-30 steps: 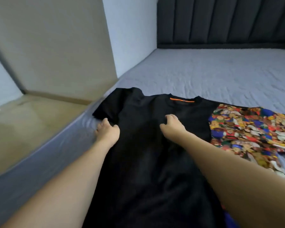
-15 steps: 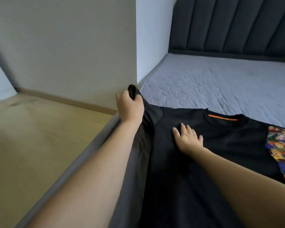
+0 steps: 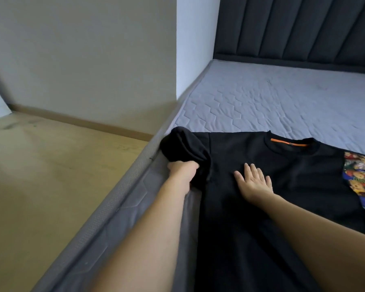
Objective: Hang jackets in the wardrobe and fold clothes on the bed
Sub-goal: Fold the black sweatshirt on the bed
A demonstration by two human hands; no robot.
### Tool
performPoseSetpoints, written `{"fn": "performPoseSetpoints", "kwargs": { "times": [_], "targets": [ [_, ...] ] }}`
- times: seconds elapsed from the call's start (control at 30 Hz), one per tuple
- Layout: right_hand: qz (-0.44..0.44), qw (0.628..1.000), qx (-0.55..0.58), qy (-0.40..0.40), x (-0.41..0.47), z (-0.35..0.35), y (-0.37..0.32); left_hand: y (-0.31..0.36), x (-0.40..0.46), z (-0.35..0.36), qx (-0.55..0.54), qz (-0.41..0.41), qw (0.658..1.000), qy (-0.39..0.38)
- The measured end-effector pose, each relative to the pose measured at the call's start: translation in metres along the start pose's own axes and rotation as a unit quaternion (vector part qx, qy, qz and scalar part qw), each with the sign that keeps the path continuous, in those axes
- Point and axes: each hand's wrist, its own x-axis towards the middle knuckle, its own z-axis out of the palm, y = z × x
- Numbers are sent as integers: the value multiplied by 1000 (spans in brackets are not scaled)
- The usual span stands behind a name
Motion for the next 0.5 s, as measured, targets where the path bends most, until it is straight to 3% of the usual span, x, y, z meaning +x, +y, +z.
{"fn": "performPoseSetpoints", "kwargs": {
  "times": [0.1,0.17,0.2,0.27,0.3,0.37,0.4,0.43,0.5],
  "targets": [
    [19,1000,-1,-13,-2,-3,-6,38,-8,4,-40,6,999,27],
    [25,999,-16,-18,-1,-4,-7,80,-14,-13,25,132,979,153],
    [27,999,-25,-23,-1,-4,-6,104,-16,-29,131,220,934,249],
    [30,998,-41,-29,0,-1,-7,137,-24,-61,351,355,782,373],
    [32,998,-45,-26,-1,1,-9,142,-23,-74,459,372,696,408],
    [31,998,-54,-19,-3,2,-11,130,-18,-87,646,303,558,423],
    [27,998,-56,-18,-4,2,-11,115,-15,-88,698,253,531,408],
    [22,998,-55,-21,-5,1,-10,98,-14,-85,720,224,532,385],
    [7,998,-55,-26,-7,-2,-5,66,-12,-69,709,242,585,309]
  ]
}}
